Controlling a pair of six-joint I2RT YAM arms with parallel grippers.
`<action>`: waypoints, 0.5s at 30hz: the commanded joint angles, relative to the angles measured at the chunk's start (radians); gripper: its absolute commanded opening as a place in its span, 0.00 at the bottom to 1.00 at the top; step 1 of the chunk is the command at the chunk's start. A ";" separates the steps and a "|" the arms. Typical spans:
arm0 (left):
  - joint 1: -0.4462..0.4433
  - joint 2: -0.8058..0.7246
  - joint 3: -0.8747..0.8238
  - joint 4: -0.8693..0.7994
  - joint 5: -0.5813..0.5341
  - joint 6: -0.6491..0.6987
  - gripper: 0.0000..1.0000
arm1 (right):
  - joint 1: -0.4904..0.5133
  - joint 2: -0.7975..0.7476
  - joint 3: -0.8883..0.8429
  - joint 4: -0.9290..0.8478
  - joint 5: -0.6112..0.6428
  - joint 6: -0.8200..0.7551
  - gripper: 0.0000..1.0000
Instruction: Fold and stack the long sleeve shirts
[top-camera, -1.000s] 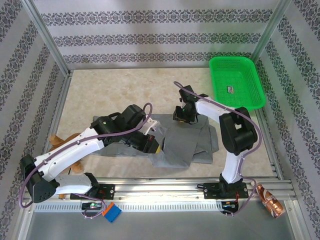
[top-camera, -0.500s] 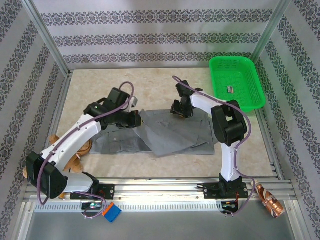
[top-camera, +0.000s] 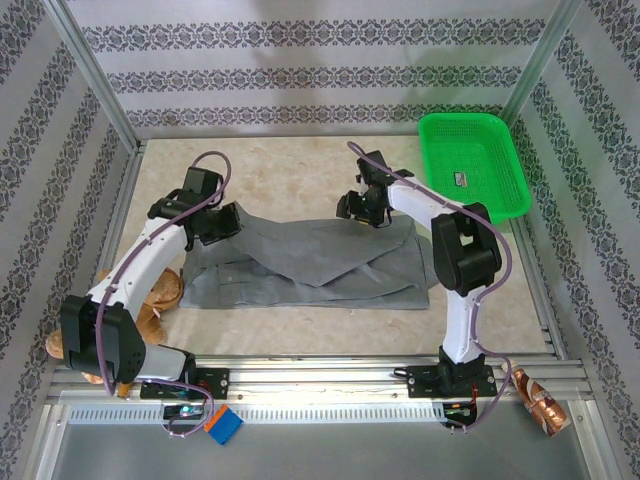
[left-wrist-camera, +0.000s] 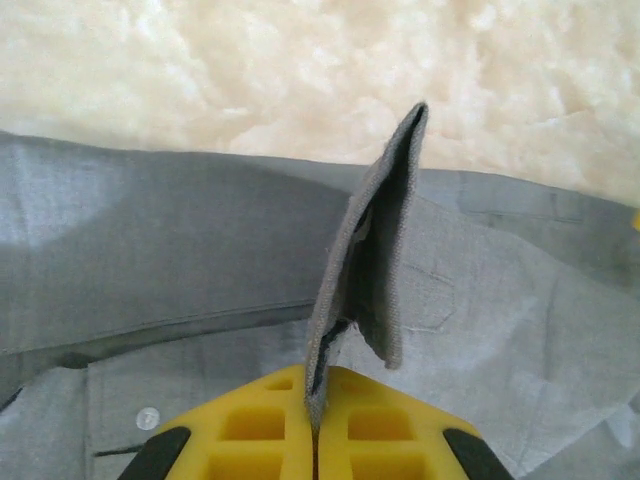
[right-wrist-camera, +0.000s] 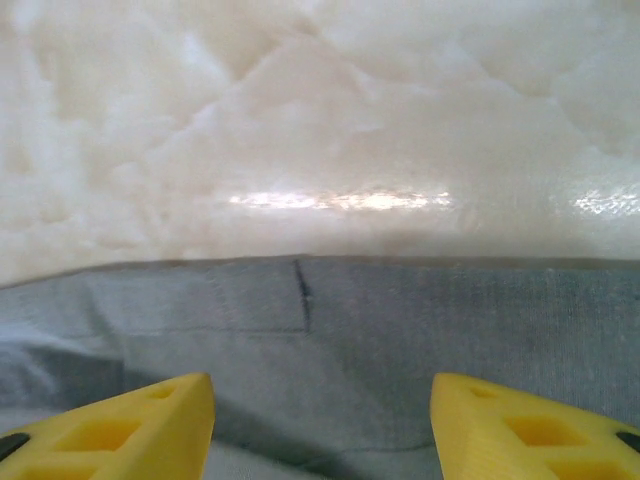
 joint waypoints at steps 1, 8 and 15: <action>0.021 0.014 -0.034 0.029 -0.032 0.010 0.06 | 0.001 -0.081 0.020 -0.013 -0.037 -0.062 0.63; 0.038 0.045 -0.075 0.019 -0.059 0.043 0.06 | 0.020 -0.119 0.000 -0.007 -0.062 -0.110 0.67; 0.080 0.063 -0.127 0.041 -0.073 0.063 0.06 | 0.034 -0.134 -0.006 -0.001 -0.088 -0.136 0.69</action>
